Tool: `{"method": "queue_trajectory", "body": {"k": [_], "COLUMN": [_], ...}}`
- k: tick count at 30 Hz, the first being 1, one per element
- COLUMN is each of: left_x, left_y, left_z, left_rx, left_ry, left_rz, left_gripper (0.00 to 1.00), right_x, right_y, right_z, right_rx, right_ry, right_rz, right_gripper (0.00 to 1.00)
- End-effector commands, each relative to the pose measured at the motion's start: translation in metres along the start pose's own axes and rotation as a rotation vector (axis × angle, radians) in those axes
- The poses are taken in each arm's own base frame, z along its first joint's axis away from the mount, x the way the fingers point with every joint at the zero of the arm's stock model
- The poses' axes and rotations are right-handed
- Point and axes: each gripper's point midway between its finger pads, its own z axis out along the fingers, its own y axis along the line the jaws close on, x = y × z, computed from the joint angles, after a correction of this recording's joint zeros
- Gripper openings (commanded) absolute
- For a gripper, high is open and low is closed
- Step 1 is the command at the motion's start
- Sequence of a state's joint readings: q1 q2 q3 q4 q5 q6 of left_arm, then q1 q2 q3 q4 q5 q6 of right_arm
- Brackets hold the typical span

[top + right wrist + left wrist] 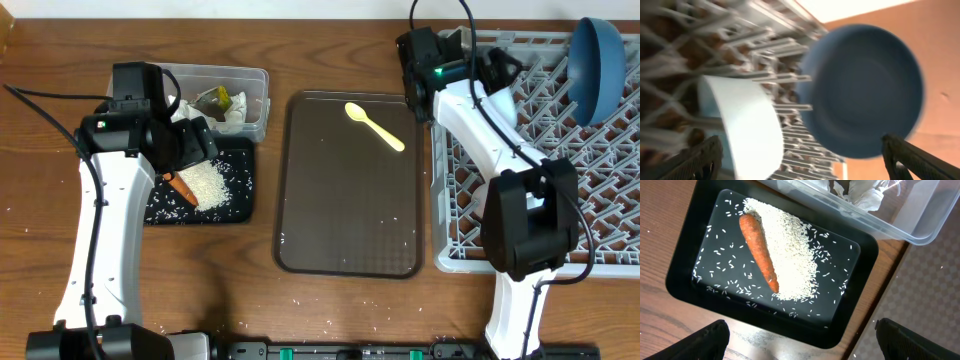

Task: Sort waste into correct bins and load items into the dishwasher rack
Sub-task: 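Move the right gripper back to the yellow spoon on the brown tray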

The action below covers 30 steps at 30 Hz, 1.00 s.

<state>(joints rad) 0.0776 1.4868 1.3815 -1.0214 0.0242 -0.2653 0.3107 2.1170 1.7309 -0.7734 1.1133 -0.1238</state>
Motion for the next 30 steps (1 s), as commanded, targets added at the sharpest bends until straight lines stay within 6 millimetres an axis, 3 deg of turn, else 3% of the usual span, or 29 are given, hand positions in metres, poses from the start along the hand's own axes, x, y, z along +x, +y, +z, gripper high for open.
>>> {"method": "queue_trajectory", "body": {"k": [1,6,12,14,16,18,22,30], "left_x": [0.0,0.0,0.0,0.0,0.0,0.0,0.0,0.0], "left_y": [0.001,0.001,0.001,0.001,0.001,0.001,0.001,0.001], "left_z": [0.002,0.002,0.002,0.002,0.002,0.002,0.002,0.002], "left_rx": [-0.003,-0.003,-0.003,-0.003,-0.003,-0.003,-0.003,-0.003], "left_ry": [0.009,0.009,0.009,0.009,0.009,0.009,0.009,0.009], "left_rz": [-0.002,-0.002,-0.002,-0.002,-0.002,-0.002,-0.002,-0.002], "left_gripper": [0.96,0.96,0.96,0.96,0.96,0.96,0.96,0.96], "right_x": [-0.03,-0.055,-0.068,-0.076,-0.085,-0.092,-0.098,-0.074], "right_y": [-0.019,-0.02,0.005,0.012,0.021,0.037,0.091,0.191], "right_z": [-0.031,-0.084,-0.191,-0.217,-0.219,-0.213,-0.2,-0.164], "right_rx": [-0.168,-0.496,-1.067,-1.187,-1.187,-1.158,-1.161,-1.225], "right_ry": [-0.112,-0.27,-0.491,-0.561,-0.57,-0.56,-0.513,-0.357], "right_rz": [0.104,0.166,0.149,0.144,0.165,0.167,0.123,0.0], "right_gripper": [0.99,0.99,0.99,0.87,0.78,0.8,0.79,0.66]}}
